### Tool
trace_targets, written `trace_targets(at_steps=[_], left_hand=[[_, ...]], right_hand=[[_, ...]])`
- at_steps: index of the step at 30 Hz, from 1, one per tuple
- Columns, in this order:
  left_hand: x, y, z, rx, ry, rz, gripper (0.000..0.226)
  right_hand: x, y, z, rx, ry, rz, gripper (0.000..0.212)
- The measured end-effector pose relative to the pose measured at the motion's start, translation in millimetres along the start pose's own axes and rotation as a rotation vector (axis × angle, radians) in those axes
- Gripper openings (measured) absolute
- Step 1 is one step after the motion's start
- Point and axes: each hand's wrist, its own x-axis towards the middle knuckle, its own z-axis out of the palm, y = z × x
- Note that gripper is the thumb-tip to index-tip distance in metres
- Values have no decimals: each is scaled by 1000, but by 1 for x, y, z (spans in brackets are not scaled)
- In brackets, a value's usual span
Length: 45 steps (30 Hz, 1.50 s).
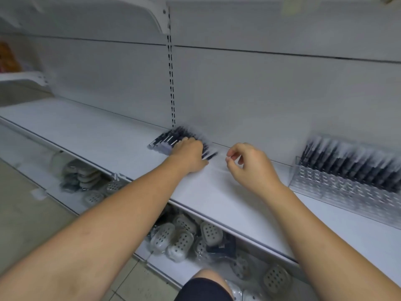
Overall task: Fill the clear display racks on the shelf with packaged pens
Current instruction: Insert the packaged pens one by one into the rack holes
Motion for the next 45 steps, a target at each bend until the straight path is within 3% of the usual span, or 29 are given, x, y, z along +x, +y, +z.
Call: trace_targets(at_steps=[8, 15, 23, 31, 36, 40, 45], left_hand=[[10, 11, -8, -68, -145, -28, 29], [13, 8, -8, -118, -169, -18, 36], [9, 23, -23, -119, -296, -7, 18], [10, 44, -9, 25, -312, 64, 30], [-3, 46, -5, 47, -206, 62, 27], [-14, 45, -9, -147, -54, 58, 17], [-43, 77, -26, -651, 0, 159, 18]], right_hand=[[-3, 5, -2, 28, -23, 48, 7], [-3, 7, -9, 49, -7, 72, 8], [-11, 3, -14, 94, 5, 93, 10], [-20, 9, -27, 101, 23, 118, 9], [-29, 9, -44, 115, 42, 131, 10], [-38, 9, -64, 131, 83, 141, 10], [-55, 20, -89, 224, 161, 225, 13]])
